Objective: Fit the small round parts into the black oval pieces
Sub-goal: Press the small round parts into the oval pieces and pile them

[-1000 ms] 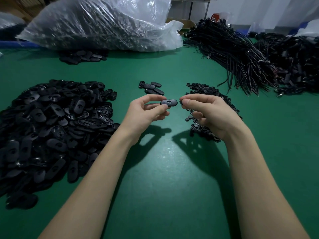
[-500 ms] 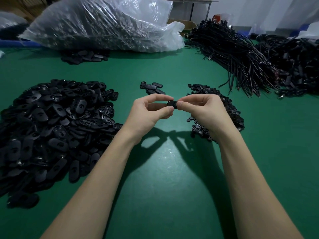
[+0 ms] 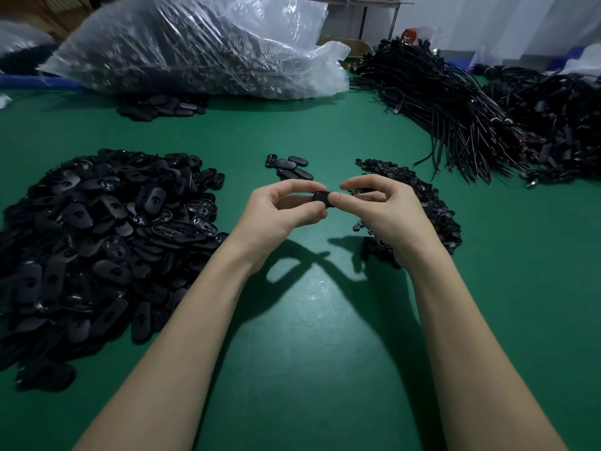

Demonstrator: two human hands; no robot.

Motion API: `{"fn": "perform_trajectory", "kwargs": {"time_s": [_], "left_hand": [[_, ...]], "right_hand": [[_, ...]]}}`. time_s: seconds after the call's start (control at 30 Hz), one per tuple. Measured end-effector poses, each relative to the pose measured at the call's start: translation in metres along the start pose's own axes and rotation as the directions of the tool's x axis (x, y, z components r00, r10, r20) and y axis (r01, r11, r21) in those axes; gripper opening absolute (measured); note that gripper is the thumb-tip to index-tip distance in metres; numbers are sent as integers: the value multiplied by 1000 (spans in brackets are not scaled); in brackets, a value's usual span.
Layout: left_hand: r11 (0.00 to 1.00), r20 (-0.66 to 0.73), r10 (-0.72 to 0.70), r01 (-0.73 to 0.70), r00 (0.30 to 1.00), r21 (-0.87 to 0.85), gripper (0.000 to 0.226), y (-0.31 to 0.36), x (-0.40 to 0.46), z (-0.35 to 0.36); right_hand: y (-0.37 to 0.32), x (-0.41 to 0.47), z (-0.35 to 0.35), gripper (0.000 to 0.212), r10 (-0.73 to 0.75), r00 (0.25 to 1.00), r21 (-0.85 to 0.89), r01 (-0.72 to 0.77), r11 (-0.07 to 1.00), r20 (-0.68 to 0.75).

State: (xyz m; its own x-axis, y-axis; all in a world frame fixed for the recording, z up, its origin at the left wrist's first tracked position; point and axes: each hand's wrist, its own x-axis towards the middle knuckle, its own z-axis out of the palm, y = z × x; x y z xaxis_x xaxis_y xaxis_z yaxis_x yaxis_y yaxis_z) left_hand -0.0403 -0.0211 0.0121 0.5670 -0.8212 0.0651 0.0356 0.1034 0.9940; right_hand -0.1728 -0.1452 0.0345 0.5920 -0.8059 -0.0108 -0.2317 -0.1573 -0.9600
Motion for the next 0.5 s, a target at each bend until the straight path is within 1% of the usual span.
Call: {"fn": "perform_trajectory", "kwargs": {"time_s": [0.13,0.23,0.33,0.5], "left_hand": [[992,30,-76,78,997,-95,16,1,0,0],[983,26,-105,108,994,-146,13,1,0,3],[986,16,-107,108,994,-124,14,1,1,0],[997,7,-73,73,997,-12,18,-1,2,-2]], "right_hand": [[2,-3,0,19,62,989,73,-73,995,134],[2,-3,0,16,59,986,72,-71,995,153],[0,-3,-4,10,49,982,25,-54,998,182],[-5,-2,-4,5,-35,991,-105,49,993,129]]}}
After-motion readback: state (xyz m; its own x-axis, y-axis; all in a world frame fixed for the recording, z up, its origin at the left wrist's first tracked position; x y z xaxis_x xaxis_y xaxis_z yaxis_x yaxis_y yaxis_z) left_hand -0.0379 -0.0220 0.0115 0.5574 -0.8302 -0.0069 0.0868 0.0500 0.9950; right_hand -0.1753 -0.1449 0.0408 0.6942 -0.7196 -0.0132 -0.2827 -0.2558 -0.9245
